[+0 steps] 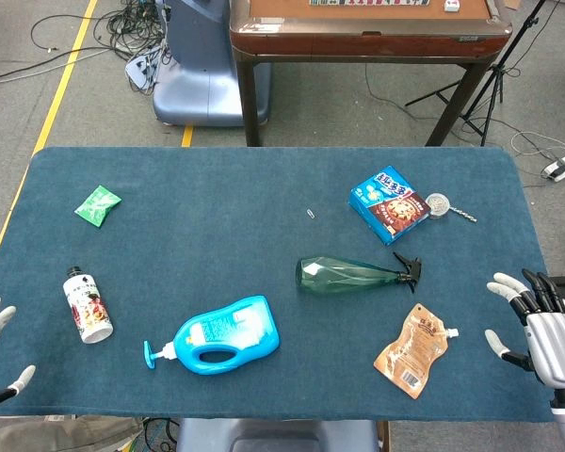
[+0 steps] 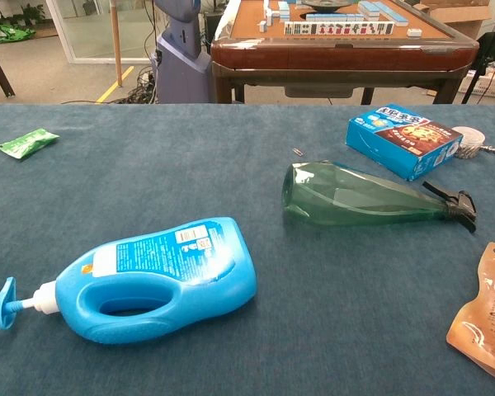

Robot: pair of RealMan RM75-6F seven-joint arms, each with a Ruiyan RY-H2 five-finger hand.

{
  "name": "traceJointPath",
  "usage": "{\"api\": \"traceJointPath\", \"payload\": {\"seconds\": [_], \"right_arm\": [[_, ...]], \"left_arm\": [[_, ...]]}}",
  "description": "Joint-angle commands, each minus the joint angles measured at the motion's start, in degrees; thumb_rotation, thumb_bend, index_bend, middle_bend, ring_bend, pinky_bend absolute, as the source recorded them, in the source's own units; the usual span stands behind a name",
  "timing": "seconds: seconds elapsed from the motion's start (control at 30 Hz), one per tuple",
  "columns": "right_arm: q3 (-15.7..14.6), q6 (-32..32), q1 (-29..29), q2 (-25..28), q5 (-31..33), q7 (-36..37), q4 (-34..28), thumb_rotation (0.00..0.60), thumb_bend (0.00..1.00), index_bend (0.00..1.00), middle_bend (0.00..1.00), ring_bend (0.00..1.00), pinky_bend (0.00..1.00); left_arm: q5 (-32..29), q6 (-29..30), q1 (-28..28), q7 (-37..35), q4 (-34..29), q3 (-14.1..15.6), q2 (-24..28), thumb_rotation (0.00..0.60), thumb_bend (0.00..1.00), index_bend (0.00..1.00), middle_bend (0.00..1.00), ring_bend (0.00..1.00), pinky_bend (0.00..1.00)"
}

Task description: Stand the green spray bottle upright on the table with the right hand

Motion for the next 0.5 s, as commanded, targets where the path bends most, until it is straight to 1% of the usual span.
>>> {"api": "traceJointPath", "payload": {"seconds": [0.03, 0.37, 0.5], "right_arm": [[-0.01, -0.06, 0.03, 0.04, -0.01, -0.04, 0.03, 0.6, 0.28, 0.25, 0.2, 0.02, 0.0], [0.07, -2.21, 1.4, 0.56, -0.24, -0.72, -0.55, 0.6, 0.28, 0.25, 0.2, 0.02, 0.0], [0.4, -5.28, 3.33, 0.88, 0.19, -1.51, -1.05, 0.6, 0.27, 0.25, 0.23, 0.04, 0.03]], "left_arm": [[0.01, -0.01, 0.0, 0.05, -0.02, 0.02, 0.0, 0.6, 0.26, 0.1, 0.0, 0.0, 0.0], [0.17, 0.16, 0.21, 0.1, 0.02, 0.24, -0.17, 0.6, 0.25, 0.1, 0.0, 0.0, 0.0], [0.31, 0.07, 0.1, 0.1, 0.03, 0.22, -0.22, 0.6, 0.26, 0.1, 0.0, 0.0, 0.0]]}}
